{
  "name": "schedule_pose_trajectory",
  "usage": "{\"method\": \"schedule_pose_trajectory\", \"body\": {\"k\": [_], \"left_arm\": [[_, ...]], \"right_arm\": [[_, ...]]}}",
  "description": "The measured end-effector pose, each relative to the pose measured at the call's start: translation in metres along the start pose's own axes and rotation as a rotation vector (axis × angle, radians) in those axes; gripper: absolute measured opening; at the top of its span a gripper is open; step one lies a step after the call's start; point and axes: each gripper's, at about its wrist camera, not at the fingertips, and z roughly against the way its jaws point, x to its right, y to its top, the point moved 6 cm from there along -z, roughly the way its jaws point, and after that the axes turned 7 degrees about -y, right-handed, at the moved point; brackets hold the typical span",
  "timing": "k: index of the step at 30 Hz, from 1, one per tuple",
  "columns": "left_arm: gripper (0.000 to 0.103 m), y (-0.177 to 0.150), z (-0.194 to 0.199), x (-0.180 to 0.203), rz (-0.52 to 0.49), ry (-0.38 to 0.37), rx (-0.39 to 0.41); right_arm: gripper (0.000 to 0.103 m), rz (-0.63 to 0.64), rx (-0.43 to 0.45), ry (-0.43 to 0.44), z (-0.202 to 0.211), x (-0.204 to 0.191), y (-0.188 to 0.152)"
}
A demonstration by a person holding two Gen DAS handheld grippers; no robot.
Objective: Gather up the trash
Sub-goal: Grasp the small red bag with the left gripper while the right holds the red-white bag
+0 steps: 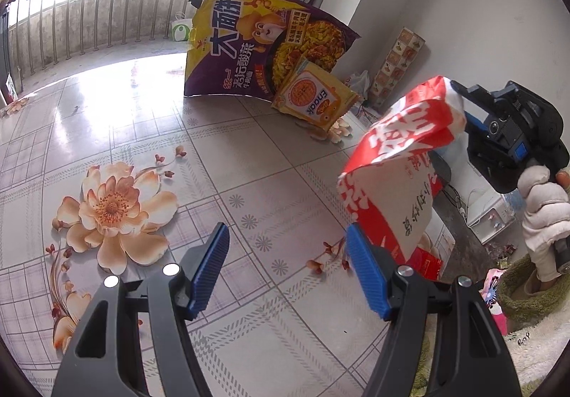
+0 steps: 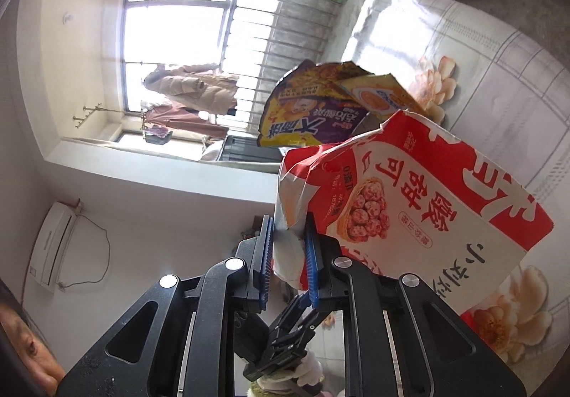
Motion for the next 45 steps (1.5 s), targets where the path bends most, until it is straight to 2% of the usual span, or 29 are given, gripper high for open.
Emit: {"method": "schedule_pose_trajectory", "body": {"k": [8,13,17,23,26,32,35,38,42,45], "left_arm": [[0.066,-0.006,-0.020,0.024,-0.009,-0.080,-0.045],[0.066,-0.007,-0.032,0.044,-0.054,-0.111,-0.065],[0.066,-0.004,-0.040,0.056,-0.072,-0.129,-0.077],[0.066,0.000,-0.050,0.081,-0.129,-0.167,-0.093],[0.066,-0.001,-0.061,0.092,-0.171,-0.157,-0.120],[0.065,-0.005,-0.087,0.110,-0.226,-0.153,-0.183],[0.058,-0.008,-0.101,0.112,-0.231,-0.147,-0.231],[0.046,-0.012,-0.114,0.111,-0.230,-0.123,-0.279],[0.031,-0.019,-0.121,0.112,-0.234,-0.109,-0.315],[0.021,-0.022,-0.124,0.114,-0.246,-0.099,-0.323]], "right_arm": [[0.015,-0.021,0.142,0.005,0.070,0.012,0.006],[0.015,-0.058,0.166,0.054,0.074,0.017,0.010],[0.015,-0.010,0.192,0.032,0.075,0.006,0.013],[0.015,0.076,0.290,-0.060,0.109,0.002,0.016],[0.015,0.100,0.322,-0.132,0.123,0.008,0.012],[0.015,0.118,0.286,-0.279,0.125,0.039,-0.006],[0.015,0.110,0.234,-0.353,0.110,0.058,-0.013],[0.015,0.102,0.168,-0.403,0.088,0.076,-0.022],[0.015,0.109,0.140,-0.381,0.072,0.079,-0.024],[0.015,0.115,0.144,-0.366,0.074,0.076,-0.021]]}}
